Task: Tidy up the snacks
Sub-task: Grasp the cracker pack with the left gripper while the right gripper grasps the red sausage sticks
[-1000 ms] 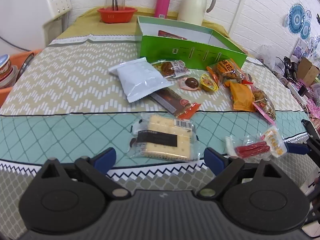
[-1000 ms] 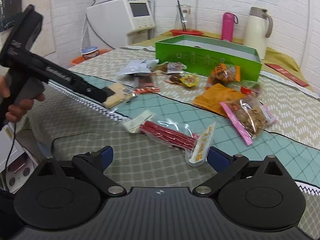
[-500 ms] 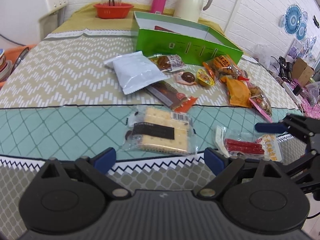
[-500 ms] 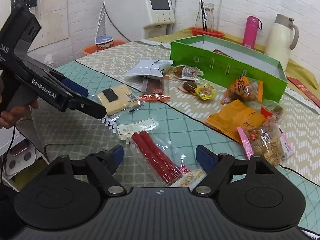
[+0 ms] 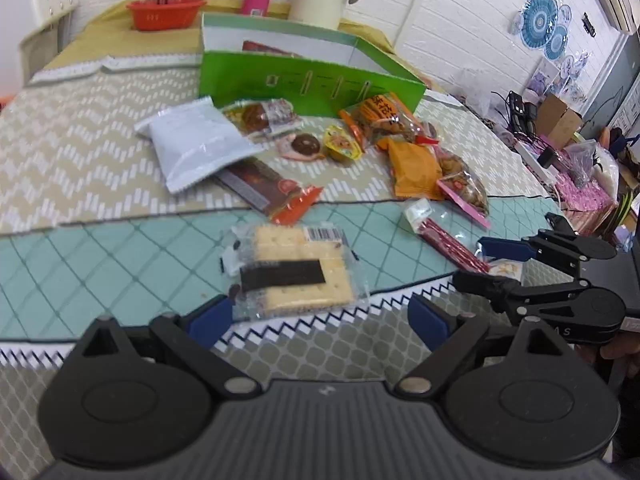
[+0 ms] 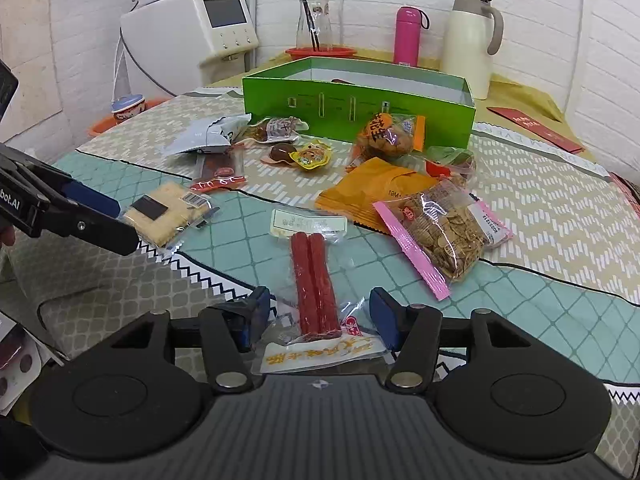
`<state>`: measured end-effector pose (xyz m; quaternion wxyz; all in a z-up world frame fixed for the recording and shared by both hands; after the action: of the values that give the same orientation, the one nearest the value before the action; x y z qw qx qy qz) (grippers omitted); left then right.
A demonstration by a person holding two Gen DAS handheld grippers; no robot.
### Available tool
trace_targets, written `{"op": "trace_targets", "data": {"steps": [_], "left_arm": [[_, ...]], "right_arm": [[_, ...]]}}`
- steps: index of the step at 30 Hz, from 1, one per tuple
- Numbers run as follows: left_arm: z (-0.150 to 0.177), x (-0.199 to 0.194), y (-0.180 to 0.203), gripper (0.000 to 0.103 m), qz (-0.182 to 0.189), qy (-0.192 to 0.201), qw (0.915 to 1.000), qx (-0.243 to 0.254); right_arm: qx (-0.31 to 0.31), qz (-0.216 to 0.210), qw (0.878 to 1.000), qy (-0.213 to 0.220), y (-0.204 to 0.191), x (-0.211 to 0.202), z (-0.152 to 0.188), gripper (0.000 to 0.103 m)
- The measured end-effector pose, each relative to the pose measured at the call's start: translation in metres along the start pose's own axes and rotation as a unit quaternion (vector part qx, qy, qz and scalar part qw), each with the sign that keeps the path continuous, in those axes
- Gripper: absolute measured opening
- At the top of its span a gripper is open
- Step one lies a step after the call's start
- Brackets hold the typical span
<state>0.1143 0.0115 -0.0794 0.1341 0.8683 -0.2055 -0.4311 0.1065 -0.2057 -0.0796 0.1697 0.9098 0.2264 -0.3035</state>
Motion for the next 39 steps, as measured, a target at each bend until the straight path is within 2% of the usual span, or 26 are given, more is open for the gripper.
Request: {"op": "trace_targets", "data": {"steps": [2, 5, 7, 9, 11, 13, 18, 24, 26, 29, 34, 36, 37, 39], "left_arm": [[-0.012, -0.003, 0.001, 0.09, -0.01, 0.022, 0.9995, 0.02], [-0.029, 0.002, 0.018, 0.09, 0.03, 0.021, 0.9951, 0.092], [-0.038, 0.012, 0.029, 0.09, 0.07, 0.005, 0.9898, 0.123], [-0.044, 0.026, 0.033, 0.09, 0.102, -0.027, 0.987, 0.121], [-0.043, 0.043, 0.03, 0.09, 0.11, -0.071, 0.9856, 0.107], [-0.039, 0.055, 0.02, 0.09, 0.093, -0.096, 0.9865, 0.096], [-0.02, 0.036, 0.01, 0.09, 0.086, -0.09, 0.9871, 0.1], [0.009, 0.018, 0.014, 0.09, 0.067, -0.087, 0.9855, 0.129], [0.017, 0.017, 0.017, 0.09, 0.041, -0.082, 0.9839, 0.153], [0.022, 0.02, 0.015, 0.089, -0.017, -0.074, 0.98, 0.183], [0.018, 0.023, 0.017, 0.083, -0.029, -0.072, 0.9828, 0.167], [0.016, 0.022, 0.019, 0.074, -0.031, -0.064, 0.9838, 0.165], [0.014, 0.022, 0.019, 0.069, -0.033, -0.061, 0.9839, 0.165], [0.013, 0.022, 0.019, 0.069, -0.034, -0.056, 0.9848, 0.161]], "right_arm": [[0.003, -0.002, 1.0, 0.001, -0.001, 0.0, -0.001, 0.098], [0.0, -0.003, 1.0, 0.004, -0.002, 0.001, -0.001, 0.103], [0.002, -0.003, 1.0, 0.005, -0.003, 0.001, 0.0, 0.103], [0.005, -0.002, 1.0, 0.005, -0.003, 0.0, 0.0, 0.103], [0.011, 0.0, 1.0, 0.005, -0.002, -0.001, 0.001, 0.103], [0.014, 0.0, 1.0, 0.004, -0.001, -0.002, 0.001, 0.103], [0.011, -0.002, 1.0, 0.005, -0.001, -0.001, 0.001, 0.103], [-0.003, -0.005, 1.0, 0.008, -0.008, 0.003, -0.002, 0.103], [-0.003, -0.007, 1.0, 0.006, -0.009, 0.002, -0.002, 0.103], [-0.004, -0.009, 1.0, 0.002, -0.009, -0.003, 0.001, 0.103], [0.004, 0.001, 1.0, -0.001, -0.004, -0.002, 0.001, 0.103], [0.003, 0.009, 1.0, -0.001, -0.003, 0.0, -0.003, 0.091], [0.005, 0.008, 1.0, -0.001, -0.003, 0.001, -0.004, 0.091], [-0.002, 0.006, 1.0, 0.002, -0.005, 0.003, -0.006, 0.09]]}}
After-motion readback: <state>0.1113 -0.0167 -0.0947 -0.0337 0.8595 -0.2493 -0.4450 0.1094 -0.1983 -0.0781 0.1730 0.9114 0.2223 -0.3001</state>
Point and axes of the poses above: each gripper's, at about its wrist camera, not at the fingertips, and x roughly the way its jaws point, y to its right, z to its underside, the point moved 10 cm from there along x, roughly the way its jaws point, and after that the axes turned 13 degrees about -x, right-handed, at the moved point
